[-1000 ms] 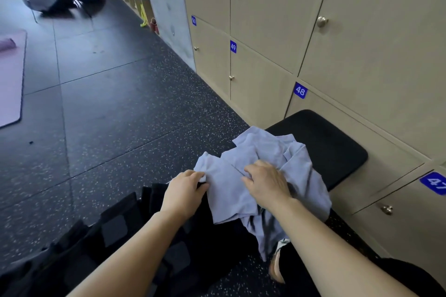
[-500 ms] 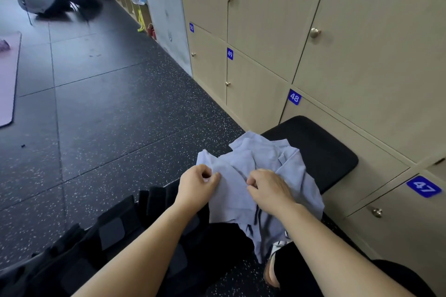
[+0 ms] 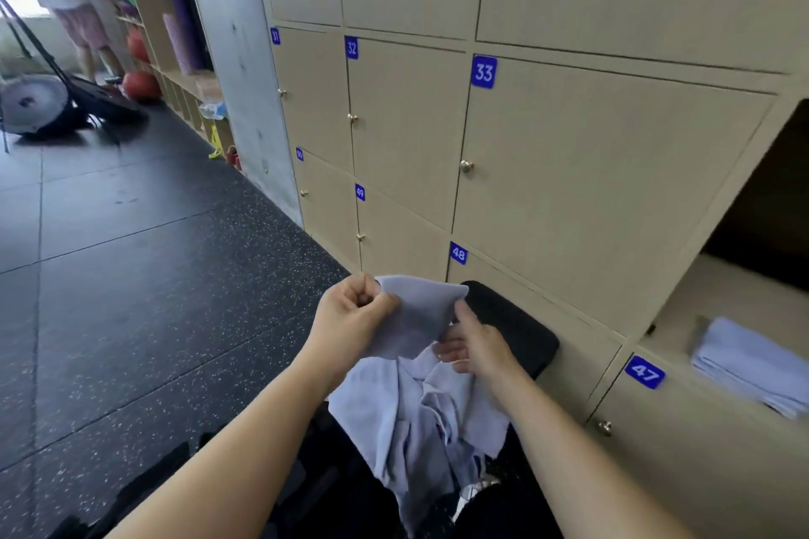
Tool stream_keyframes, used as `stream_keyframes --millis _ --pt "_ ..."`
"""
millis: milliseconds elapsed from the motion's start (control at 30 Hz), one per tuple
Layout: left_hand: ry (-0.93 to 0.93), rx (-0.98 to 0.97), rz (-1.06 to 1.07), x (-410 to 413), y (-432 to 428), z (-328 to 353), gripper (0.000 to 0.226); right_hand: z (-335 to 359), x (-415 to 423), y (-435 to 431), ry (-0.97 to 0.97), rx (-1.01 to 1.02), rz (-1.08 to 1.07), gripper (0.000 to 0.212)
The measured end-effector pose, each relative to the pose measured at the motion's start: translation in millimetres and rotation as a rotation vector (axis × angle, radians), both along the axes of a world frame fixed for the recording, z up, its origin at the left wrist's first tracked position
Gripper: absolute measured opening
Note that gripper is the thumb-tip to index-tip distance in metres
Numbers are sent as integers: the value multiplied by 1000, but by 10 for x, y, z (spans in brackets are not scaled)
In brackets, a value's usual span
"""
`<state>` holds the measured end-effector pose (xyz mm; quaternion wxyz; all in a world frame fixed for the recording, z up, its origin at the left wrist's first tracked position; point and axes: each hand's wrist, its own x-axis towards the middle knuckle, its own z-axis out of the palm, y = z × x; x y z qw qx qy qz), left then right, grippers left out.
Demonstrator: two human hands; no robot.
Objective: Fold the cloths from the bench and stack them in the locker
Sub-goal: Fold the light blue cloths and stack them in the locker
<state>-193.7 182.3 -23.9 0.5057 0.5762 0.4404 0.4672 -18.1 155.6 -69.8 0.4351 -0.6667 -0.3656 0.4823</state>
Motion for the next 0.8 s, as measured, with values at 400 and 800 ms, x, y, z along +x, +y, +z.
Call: stream_keyframes --millis 400,800 --pt "-52 102 -89 321 -187 529 21 978 464 -273 -27 575 -143 49" --pt "-46 235 -68 522 -135 1201 13 1727 678 -433 -168 756 -139 34"
